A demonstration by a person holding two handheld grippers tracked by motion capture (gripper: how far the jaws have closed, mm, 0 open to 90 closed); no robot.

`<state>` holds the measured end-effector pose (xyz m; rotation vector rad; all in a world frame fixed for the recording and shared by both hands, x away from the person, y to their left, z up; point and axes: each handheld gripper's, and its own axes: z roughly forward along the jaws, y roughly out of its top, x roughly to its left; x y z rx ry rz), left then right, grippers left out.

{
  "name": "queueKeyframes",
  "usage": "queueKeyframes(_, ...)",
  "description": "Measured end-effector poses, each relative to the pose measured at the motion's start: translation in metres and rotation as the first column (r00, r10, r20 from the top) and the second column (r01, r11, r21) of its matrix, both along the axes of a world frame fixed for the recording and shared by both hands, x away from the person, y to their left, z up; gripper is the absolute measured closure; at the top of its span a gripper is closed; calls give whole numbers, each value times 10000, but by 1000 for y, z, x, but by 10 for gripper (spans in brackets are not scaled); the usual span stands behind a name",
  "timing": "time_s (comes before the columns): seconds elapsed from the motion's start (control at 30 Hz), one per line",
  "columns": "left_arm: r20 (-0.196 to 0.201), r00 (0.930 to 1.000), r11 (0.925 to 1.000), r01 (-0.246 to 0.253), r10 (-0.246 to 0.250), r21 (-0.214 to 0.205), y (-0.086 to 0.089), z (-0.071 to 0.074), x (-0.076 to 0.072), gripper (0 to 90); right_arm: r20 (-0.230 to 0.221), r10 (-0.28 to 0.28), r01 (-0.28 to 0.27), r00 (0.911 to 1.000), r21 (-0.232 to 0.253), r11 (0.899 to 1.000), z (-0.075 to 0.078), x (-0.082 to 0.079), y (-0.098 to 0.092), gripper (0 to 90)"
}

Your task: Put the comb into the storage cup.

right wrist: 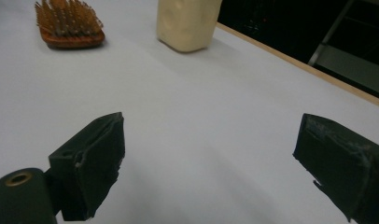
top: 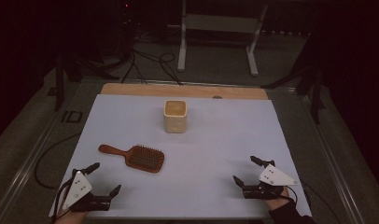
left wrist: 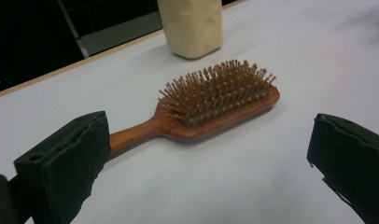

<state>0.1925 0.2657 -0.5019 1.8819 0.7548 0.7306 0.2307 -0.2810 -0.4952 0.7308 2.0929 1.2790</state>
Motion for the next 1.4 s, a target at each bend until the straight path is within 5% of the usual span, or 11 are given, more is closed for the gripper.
queueKeyframes(0.8,53,9959,9956,906,-905,-253,-7,46,-3,0,361,-311,297,9989,382,9988,6,-4,-3,83)
queueKeyframes(1.1,102,9935,9936,1132,-1133,57,-6,73,3,0,522,-273,248,9983,474,9986,8,-5,0,83)
queueKeyframes(1.23,-69,9922,9912,1241,-1245,-451,-3,80,11,0,468,-234,211,9986,496,9985,8,-5,0,83)
queueKeyframes(1.4,-282,9935,9925,1084,-1101,-561,3,87,23,0,464,-214,190,9987,514,9985,9,-5,0,84)
